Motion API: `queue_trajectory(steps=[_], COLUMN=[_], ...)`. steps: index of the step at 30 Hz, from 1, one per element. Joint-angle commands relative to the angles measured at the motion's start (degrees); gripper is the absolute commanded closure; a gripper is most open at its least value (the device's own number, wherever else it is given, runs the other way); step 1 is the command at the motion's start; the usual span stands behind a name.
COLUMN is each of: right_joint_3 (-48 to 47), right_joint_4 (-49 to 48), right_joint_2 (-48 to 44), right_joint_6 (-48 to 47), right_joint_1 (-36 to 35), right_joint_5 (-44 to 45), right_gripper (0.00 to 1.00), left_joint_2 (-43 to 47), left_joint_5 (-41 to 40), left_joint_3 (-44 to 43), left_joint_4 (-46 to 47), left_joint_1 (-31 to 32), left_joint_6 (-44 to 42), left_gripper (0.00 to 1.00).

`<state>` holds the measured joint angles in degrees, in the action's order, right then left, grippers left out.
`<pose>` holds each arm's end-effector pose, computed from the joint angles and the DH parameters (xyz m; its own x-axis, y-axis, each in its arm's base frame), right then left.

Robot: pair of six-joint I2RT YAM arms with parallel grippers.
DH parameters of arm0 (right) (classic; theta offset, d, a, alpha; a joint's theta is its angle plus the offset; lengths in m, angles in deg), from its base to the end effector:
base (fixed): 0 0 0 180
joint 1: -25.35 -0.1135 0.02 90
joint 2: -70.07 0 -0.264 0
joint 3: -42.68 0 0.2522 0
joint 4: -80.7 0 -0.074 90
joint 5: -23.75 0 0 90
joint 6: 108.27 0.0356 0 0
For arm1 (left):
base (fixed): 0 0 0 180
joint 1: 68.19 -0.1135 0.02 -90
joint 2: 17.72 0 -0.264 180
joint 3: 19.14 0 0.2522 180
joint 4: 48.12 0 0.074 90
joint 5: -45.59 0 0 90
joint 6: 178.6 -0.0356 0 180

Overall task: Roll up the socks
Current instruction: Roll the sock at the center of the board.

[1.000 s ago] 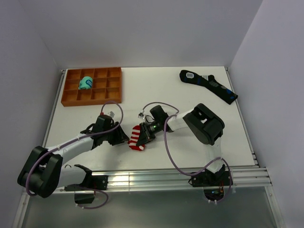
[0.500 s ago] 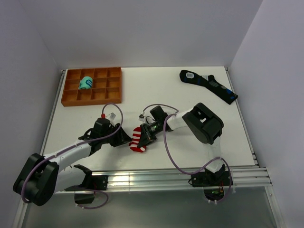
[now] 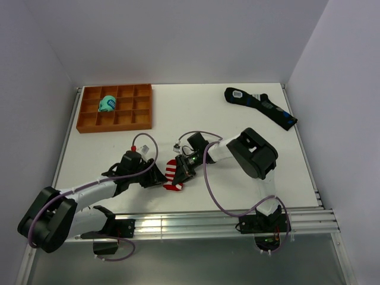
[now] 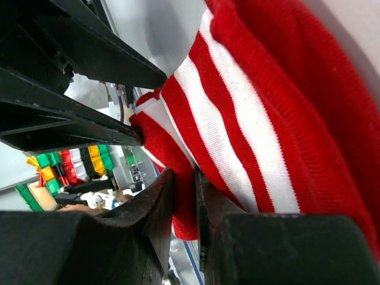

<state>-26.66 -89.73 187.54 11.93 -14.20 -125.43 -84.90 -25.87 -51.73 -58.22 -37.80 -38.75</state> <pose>0.2577 0.2524 0.0820 -0.9054 -0.4134 -0.0967 -0.2599 0.3596 0.8962 0.1684 -0.1119 0.1379 -0.9068 -0.3083 -0.2875 -0.0287 0.7255 -0.6876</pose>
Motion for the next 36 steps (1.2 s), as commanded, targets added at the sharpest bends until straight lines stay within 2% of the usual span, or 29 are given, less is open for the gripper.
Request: queue_trajectory(steps=[1, 10, 13, 20, 23, 24, 29, 36], right_joint_3=[2.7, 2.7, 2.8, 3.4, 3.9, 4.0, 4.5, 7.0], right_joint_4=[8.8, 8.7, 8.6, 8.0, 7.4, 7.4, 7.1, 2.9], right_joint_2=[5.1, 5.2, 5.2, 4.5, 3.3, 2.9, 0.3, -6.4], right_joint_6=[-5.0, -5.1, -5.3, -5.4, -5.4, -5.8, -5.9, -5.3], right_joint_1=[-0.4, -0.1, 0.0, 0.0, -0.1, 0.0, 0.0, 0.1], right_joint_5=[13.9, 13.8, 14.0, 15.2, 17.0, 17.8, 21.5, 27.3], right_gripper=[0.87, 0.87, 0.87, 0.87, 0.84, 0.78, 0.69, 0.60], left_joint_2=[-1.9, -6.6, -9.0, -13.3, -14.6, -15.3, -17.2, -19.5], left_joint_5=[-0.3, -2.8, -4.1, -6.7, -7.4, -7.6, -9.8, -13.9], left_joint_3=[-0.2, -2.1, -4.1, -9.2, -11.2, -12.4, -16.1, -21.9], left_joint_4=[2.1, -0.7, -3.2, -10.0, -12.5, -13.3, -18.4, -26.2], left_joint_1=[0.7, 2.0, 2.4, 3.1, 3.4, 3.5, 4.1, 4.3], left_joint_6=[-0.3, -0.7, -1.1, -1.3, -1.3, -1.2, -1.3, -1.0], left_gripper=[0.52, 0.53, 0.57, 0.80, 0.87, 0.88, 0.96, 1.00])
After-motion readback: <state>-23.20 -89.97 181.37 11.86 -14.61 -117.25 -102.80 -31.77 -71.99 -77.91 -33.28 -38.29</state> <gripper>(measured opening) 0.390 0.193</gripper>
